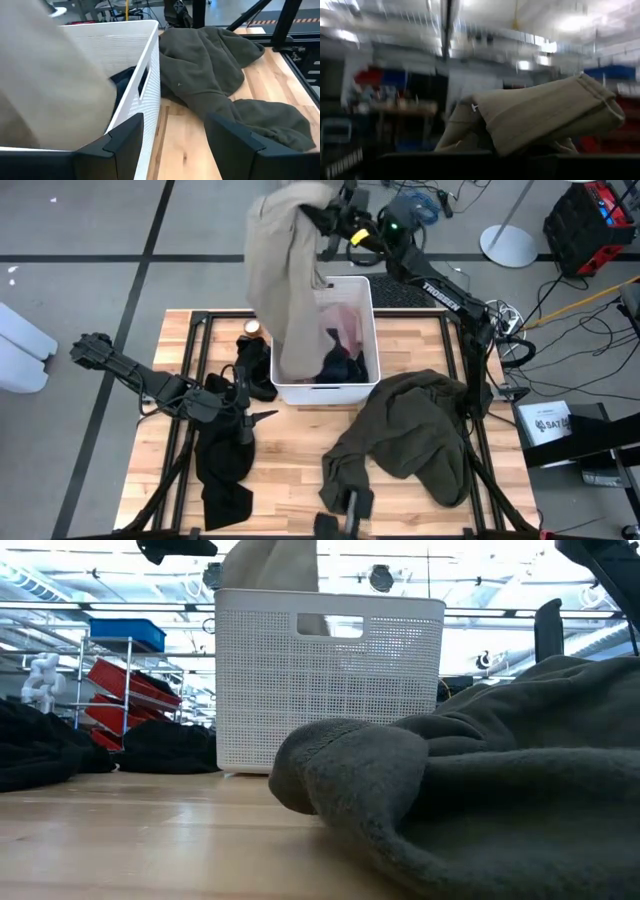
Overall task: Fold laundry
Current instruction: Put the folded light brown short pants into the white laundry bin
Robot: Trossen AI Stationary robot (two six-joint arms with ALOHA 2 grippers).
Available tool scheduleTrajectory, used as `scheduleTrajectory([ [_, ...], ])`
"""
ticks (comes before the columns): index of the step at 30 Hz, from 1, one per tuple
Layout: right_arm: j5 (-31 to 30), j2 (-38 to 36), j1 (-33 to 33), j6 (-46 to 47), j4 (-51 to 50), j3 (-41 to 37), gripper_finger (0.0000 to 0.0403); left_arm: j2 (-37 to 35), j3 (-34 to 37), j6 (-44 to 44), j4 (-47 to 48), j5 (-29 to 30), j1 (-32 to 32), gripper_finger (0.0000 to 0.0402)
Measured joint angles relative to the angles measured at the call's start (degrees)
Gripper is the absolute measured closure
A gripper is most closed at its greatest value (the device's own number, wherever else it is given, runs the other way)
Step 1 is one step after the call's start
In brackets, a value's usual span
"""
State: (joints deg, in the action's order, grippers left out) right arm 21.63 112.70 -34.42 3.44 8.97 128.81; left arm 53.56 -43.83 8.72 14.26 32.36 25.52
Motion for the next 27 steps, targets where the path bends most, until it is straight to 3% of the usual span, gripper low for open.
scheduleTrajectory([
  [6,-0.9,-1.3,-3.9,-8.2,-28.2,0.0,0.0402,0.0,0.0,6.1,2.2,-2.4,0.0,0.0183],
  [9,-6.4,-2.6,-5.4,-12.2,-38.9,0.0,0.0403,0.0,0.0,8.7,4.1,-3.0,0.0,0.0183],
  [13,-13.5,-3.4,-5.9,-15.5,-48.4,0.0,0.0403,0.0,0.0,12.2,6.5,-3.7,0.0,0.0183],
  [17,-15.1,-3.3,-4.7,-16.4,-53.7,-0.8,0.0403,0.0,0.0,14.9,7.8,-3.8,0.0,0.0183],
  [22,-5.5,-3.3,-0.9,-18.3,-57.9,-7.0,0.0403,0.0,0.0,14.9,7.8,-3.8,0.0,0.0183],
  [27,-2.8,-3.3,3.4,-19.7,-59.3,-17.0,0.0403,0.0,0.0,14.9,7.7,-3.8,0.0,0.0183],
])
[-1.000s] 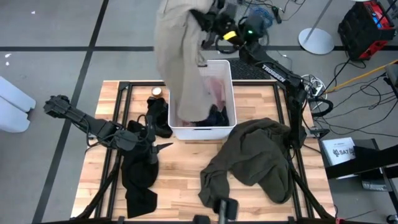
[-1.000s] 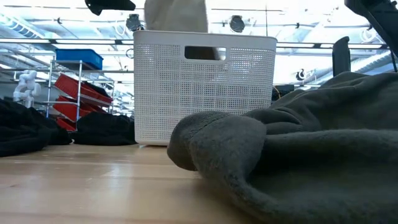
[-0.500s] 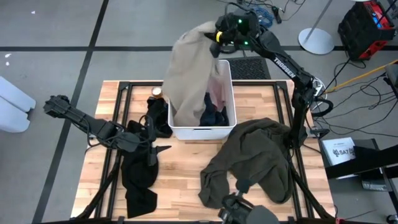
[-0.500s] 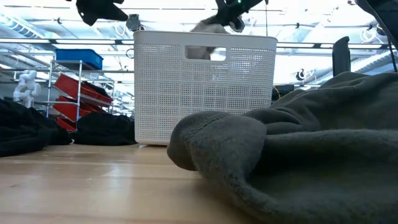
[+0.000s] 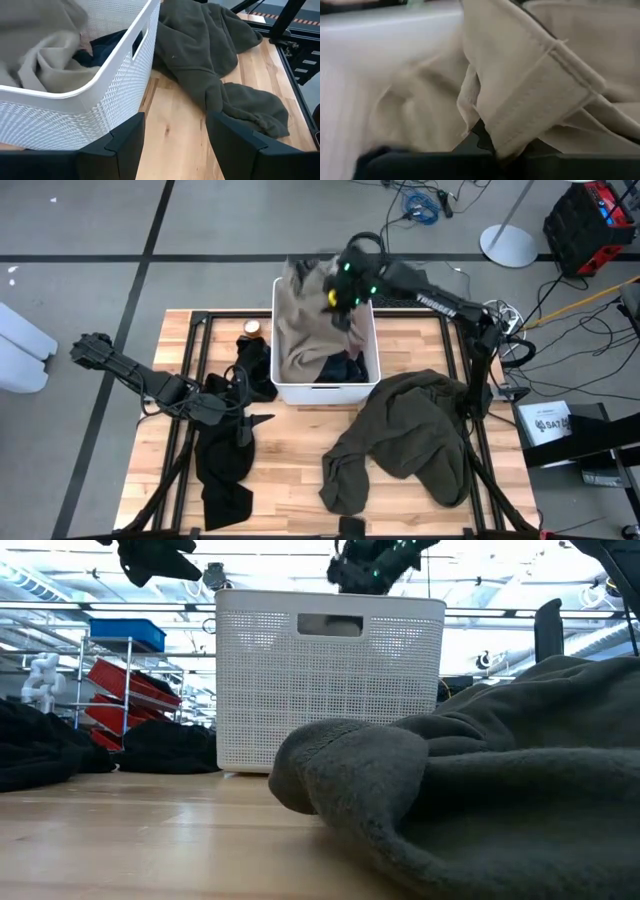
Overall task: Fold laundry
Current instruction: Put the folded light brown short pants into the white laundry bin
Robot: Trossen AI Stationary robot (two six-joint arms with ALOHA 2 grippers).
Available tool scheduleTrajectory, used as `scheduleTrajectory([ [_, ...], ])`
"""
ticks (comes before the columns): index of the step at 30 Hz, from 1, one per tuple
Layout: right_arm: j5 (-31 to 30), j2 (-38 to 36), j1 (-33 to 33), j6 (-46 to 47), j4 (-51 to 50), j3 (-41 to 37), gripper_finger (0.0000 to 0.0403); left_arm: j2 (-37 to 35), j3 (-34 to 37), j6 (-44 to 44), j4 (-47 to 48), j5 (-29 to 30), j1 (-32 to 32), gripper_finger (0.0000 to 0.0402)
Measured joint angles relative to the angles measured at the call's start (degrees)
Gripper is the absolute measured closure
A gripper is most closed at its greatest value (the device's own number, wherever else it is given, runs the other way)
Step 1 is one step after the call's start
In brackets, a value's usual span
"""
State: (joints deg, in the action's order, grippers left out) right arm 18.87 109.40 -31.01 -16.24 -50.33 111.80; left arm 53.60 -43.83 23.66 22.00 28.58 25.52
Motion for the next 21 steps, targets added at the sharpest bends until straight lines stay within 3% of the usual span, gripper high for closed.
scheduleTrajectory([
  [6,2.7,0.1,3.6,-0.1,-3.5,-11.3,0.0403,0.0,0.0,-0.5,0.0,0.1,0.0,0.0183],
  [13,12.8,0.1,4.5,-2.6,-11.1,-14.4,0.0403,0.0,0.0,-0.6,-0.1,0.3,-0.2,0.0183],
  [21,9.6,0.6,4.5,-1.9,-3.4,-14.4,0.0403,0.0,0.0,-3.3,-3.0,0.4,-2.2,0.0183],
])
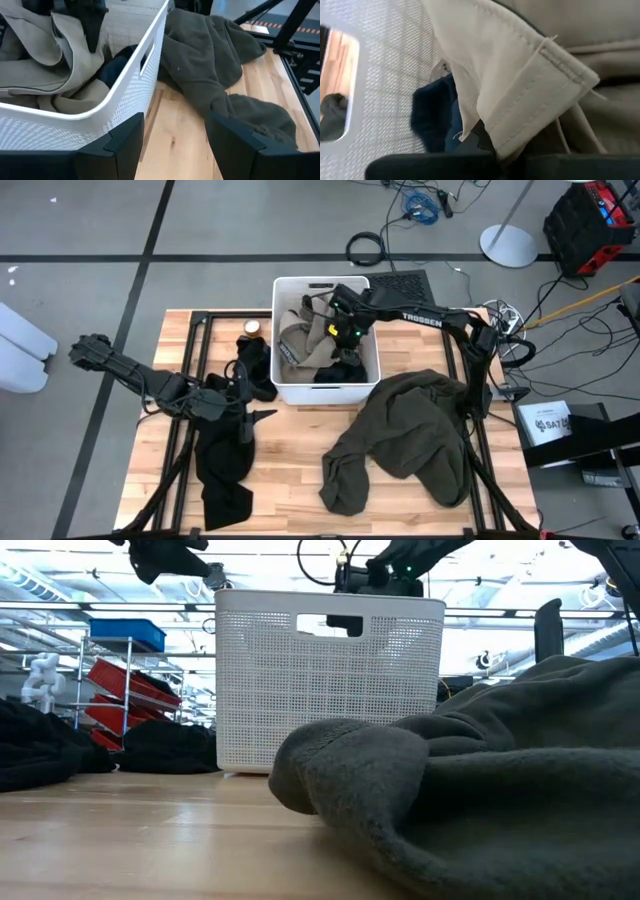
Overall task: Fold laundry
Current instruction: Put the folded light brown short pants into the white laundry bin
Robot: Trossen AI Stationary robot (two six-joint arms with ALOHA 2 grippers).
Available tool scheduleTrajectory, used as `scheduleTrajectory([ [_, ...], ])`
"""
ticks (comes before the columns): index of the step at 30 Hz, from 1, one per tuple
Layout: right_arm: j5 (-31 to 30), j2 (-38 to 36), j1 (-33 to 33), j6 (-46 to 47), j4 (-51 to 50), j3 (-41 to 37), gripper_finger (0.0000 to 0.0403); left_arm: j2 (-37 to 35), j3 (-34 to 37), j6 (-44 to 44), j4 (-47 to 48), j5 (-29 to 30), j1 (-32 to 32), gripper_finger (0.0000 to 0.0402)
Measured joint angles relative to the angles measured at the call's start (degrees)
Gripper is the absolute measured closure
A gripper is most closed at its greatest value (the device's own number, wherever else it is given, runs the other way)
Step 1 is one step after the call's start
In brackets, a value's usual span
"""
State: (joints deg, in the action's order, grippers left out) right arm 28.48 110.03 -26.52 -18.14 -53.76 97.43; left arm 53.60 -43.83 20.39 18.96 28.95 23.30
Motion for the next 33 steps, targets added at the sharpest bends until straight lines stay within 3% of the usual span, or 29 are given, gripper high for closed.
scheduleTrajectory([
  [7,-1.9,3.3,0.1,3.6,-2.4,0.0,0.04,0.0,0.0,-1.2,-1.0,1.6,-0.9,0.0183],
  [13,-4.2,3.2,0.0,3.7,-7.1,2.9,0.0347,-0.1,0.0,-6.3,-4.5,13.3,-1.1,0.0183],
  [22,-7.5,3.1,0.0,5.7,-16.8,20.7,0.0237,-1.4,-3.0,-5.6,-10.1,34.6,-0.9,0.0183],
  [29,-7.4,2.9,0.4,10.3,-27.0,37.4,0.0209,-1.6,-3.4,-5.5,-9.2,29.4,-0.4,0.0183],
  [33,-5.9,-1.3,1.5,13.9,-27.2,35.0,0.021,-1.6,-3.4,-6.3,-9.5,23.3,-1.1,0.0183],
])
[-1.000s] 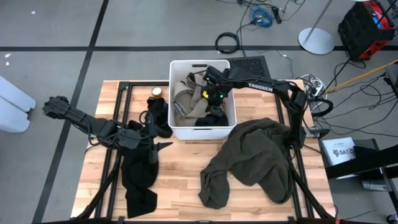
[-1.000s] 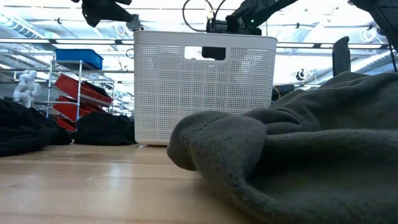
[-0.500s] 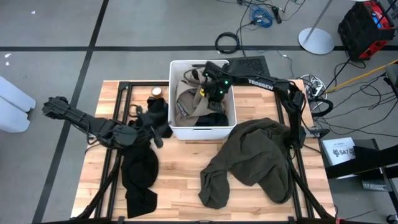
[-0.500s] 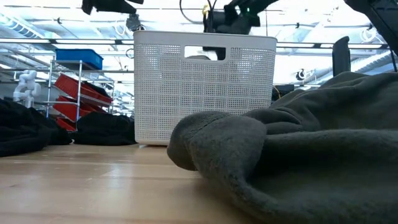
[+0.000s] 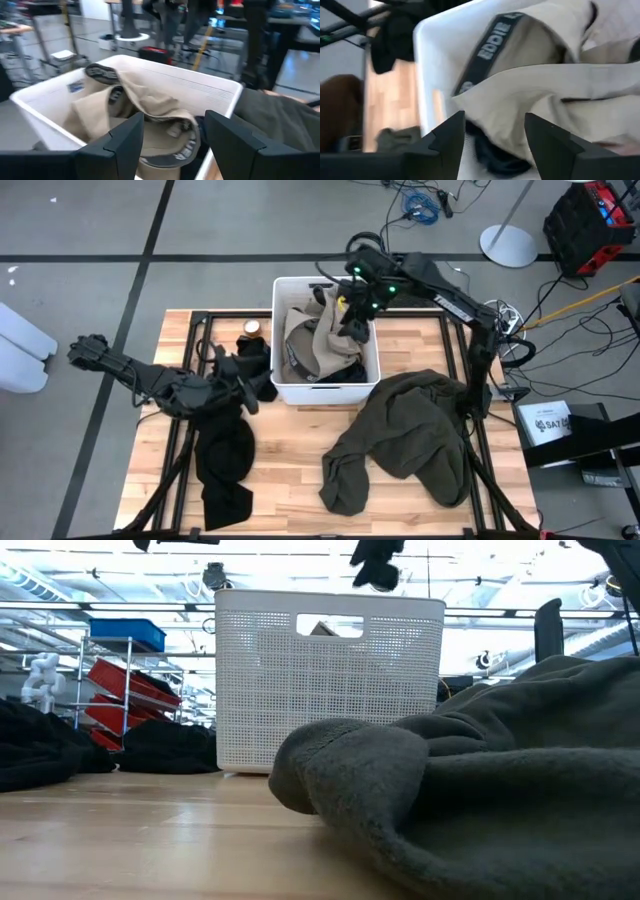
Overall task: Fold laundry
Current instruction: Put the folded light brown short pants into the white laundry bin, then fold the black jacket into the white laundry bin
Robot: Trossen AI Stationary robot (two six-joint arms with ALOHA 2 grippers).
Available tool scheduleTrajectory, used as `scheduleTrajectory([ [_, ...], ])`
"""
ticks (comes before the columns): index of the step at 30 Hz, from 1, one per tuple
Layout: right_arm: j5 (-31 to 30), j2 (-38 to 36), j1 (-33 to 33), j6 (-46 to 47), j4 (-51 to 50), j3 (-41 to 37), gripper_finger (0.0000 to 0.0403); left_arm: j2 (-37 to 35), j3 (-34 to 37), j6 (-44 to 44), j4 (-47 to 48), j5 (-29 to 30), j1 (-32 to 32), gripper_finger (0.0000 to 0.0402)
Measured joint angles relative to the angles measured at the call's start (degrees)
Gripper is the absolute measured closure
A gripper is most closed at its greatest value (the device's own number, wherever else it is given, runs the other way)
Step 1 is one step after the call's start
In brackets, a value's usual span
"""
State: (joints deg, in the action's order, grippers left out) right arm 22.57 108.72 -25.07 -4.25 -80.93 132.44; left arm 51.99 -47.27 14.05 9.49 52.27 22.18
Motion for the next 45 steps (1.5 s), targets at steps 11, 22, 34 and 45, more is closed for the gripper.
scheduleTrajectory([
  [11,-0.1,-3.2,12.9,9.0,-9.0,-0.1,0.0214,0.0,0.0,-2.8,-0.1,-16.5,-1.5,0.0183],
  [22,-21.9,-3.2,39.9,27.9,-7.4,-10.1,0.0215,1.0,0.0,0.4,0.0,-34.7,0.2,0.0183],
  [34,-28.3,-3.1,55.6,46.7,20.1,-46.4,0.0215,8.9,0.1,5.2,-0.2,-35.4,3.4,0.0183],
  [45,-35.2,-3.1,56.7,55.0,33.9,-63.6,0.0215,12.6,0.1,2.3,-0.5,-33.5,1.7,0.0183],
])
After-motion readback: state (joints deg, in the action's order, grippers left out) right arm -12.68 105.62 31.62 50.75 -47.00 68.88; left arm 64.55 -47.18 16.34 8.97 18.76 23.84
